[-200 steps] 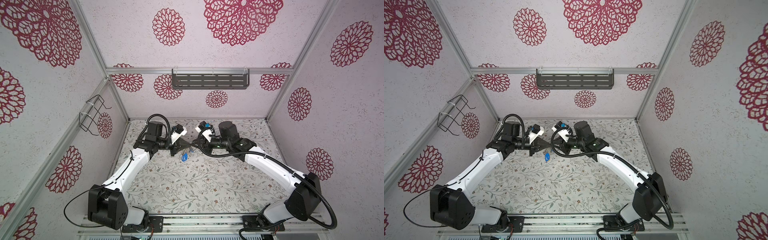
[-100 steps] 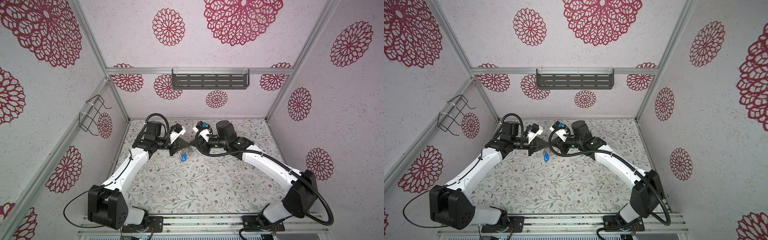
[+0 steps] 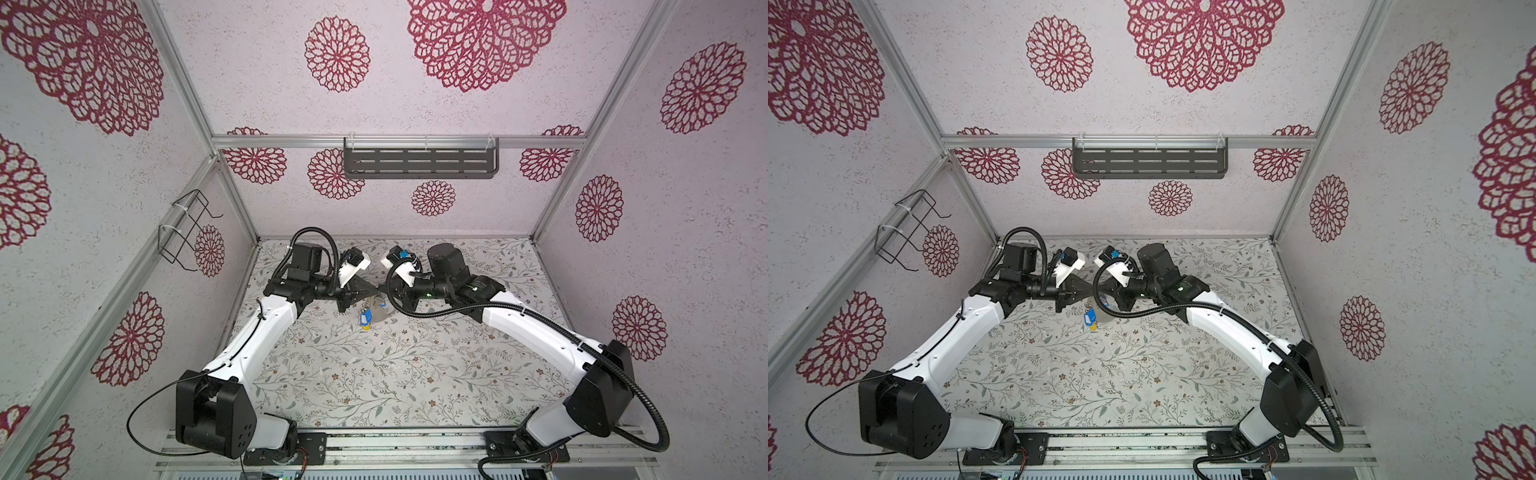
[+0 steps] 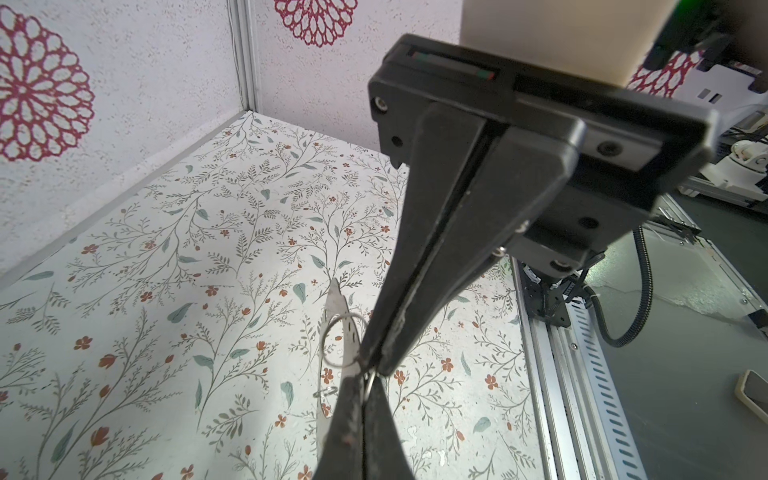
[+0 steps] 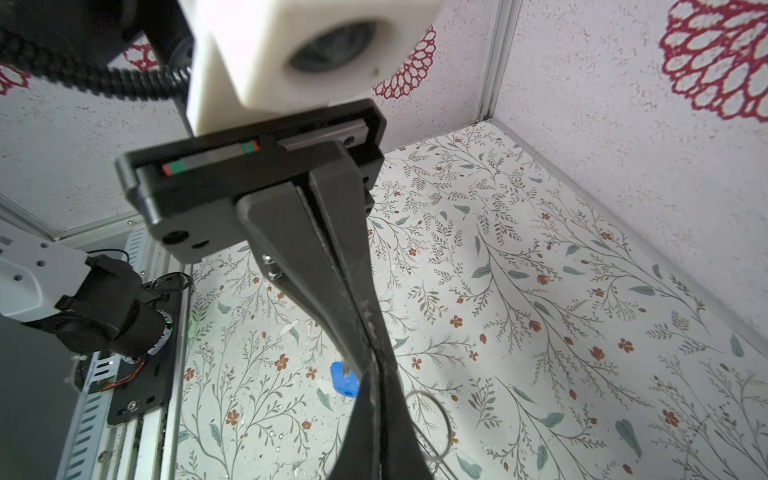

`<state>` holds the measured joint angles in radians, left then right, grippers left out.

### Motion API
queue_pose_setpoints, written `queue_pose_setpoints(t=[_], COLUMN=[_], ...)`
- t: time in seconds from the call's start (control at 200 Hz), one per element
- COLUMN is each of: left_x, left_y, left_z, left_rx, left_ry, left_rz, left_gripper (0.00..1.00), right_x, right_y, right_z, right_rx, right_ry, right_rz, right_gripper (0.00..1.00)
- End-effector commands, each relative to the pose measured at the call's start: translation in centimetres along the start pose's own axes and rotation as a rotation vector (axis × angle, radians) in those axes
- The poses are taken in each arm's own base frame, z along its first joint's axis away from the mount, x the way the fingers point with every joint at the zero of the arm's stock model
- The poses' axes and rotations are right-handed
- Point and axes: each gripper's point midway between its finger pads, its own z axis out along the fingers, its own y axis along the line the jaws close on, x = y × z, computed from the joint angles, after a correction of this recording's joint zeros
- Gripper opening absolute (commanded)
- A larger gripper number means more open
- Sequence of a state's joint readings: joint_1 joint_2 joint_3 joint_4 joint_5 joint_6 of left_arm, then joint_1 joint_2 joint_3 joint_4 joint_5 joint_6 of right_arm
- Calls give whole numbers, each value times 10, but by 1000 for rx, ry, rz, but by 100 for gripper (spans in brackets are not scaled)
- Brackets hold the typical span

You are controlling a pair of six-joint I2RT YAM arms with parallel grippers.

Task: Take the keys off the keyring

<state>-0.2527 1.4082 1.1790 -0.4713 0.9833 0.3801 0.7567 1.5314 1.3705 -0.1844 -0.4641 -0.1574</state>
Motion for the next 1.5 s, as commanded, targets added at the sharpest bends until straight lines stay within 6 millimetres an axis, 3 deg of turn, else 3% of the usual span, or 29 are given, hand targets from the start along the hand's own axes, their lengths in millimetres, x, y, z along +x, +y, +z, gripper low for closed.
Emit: queue_pose_setpoints(t=[0.0,0.15,0.29,0.345,0.375,0.6,0.736,0.911,1.071,1.496], left_x=[-23,-21,-22,-23,-23,-25,-18,-21,-29,-17], left_y=[-5,0,4,5,6,30,12,7,-1,-15], left_z=[-3,-4,-7,-10,-11,-31,-27,-23,-16,-1], left_rx=[13,-23,-69,-86,-101,-294,-221,-197,-150,-14], left_ry=[-58,-60,-75,-81,-82,-93,-102,-124,-159,-120], left_rz=[75,57,60,69,73,96,209,255,266,199], left_gripper=[0,7,23,36,38,39,34,24,25,30], right_x=[-4,-13,-17,-17,-17,-12,-14,-23,-27,-35], right_y=[-9,-13,-15,-16,-16,-13,-5,6,11,11], right_z=[2,-9,-16,-18,-19,-24,-32,-41,-41,-50], right_rx=[101,162,201,211,215,223,211,163,122,69], right_ry=[-4,-77,-112,-120,-122,-128,-158,-198,-211,-257], right_rz=[-33,-63,-81,-90,-95,-145,-218,-236,-216,-167], right_gripper=[0,0,0,0,0,0,0,0,0,0])
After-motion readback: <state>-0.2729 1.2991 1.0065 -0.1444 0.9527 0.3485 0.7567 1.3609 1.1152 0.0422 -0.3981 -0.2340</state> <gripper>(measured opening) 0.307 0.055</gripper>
